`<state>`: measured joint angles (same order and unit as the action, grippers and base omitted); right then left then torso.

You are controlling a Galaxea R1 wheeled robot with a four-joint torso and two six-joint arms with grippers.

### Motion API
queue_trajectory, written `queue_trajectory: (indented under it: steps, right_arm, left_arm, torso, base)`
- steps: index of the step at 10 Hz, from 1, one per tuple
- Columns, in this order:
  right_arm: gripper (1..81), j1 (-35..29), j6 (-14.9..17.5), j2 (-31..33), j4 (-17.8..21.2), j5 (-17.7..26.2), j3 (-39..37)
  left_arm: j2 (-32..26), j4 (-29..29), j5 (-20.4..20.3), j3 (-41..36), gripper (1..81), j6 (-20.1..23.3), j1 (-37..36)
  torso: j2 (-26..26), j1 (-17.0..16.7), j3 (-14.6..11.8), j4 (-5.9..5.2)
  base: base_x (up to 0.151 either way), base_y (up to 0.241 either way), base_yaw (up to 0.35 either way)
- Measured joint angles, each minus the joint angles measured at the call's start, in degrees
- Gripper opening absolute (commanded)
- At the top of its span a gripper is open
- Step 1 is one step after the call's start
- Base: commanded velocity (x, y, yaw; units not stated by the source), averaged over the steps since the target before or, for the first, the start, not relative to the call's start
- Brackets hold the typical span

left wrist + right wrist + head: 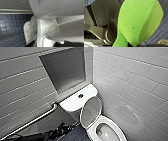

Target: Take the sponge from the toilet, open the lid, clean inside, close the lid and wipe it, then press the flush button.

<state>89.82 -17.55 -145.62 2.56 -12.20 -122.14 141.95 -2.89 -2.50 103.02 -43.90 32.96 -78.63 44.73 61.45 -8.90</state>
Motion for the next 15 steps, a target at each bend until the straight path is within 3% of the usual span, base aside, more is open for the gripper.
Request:
queue_trajectory:
  steps: [3, 10, 12, 15]
  right_arm:
    - [1.0, 0.1, 0.0, -0.1, 0.0, -0.1, 1.4]
    - [1.0, 0.2, 0.0, 0.1, 0.0, 0.0, 2.5]
    - [1.0, 0.1, 0.0, 0.2, 0.0, 0.0, 2.5]
    - [1.0, -0.1, -0.1, -0.5, 0.0, 0.2, 1.4]
  left_arm:
    - [0.8, 0.0, -2.0, 3.3, 81.1, -5.7, -2.8]
    - [8.9, -1.1, -2.9, 4.1, 81.1, -6.4, -2.3]
    - [9.0, -4.9, -2.6, 1.1, 81.1, -6.3, -0.1]
    - [6.5, -14.3, 2.0, -1.8, 81.1, -6.0, 7.2]
  torso:
    - [0.0, 0.0, 0.0, 0.00]
    - [0.0, 0.0, 0.0, 0.00]
    - [0.0, 0.0, 0.0, 0.00]
    - [0.0, 0.0, 0.0, 0.00]
  base:
    - [0.000, 0.000, 0.000]
    - [0.000, 0.000, 0.000]
    - [0.000, 0.000, 0.000]
    - [0.000, 0.000, 0.000]
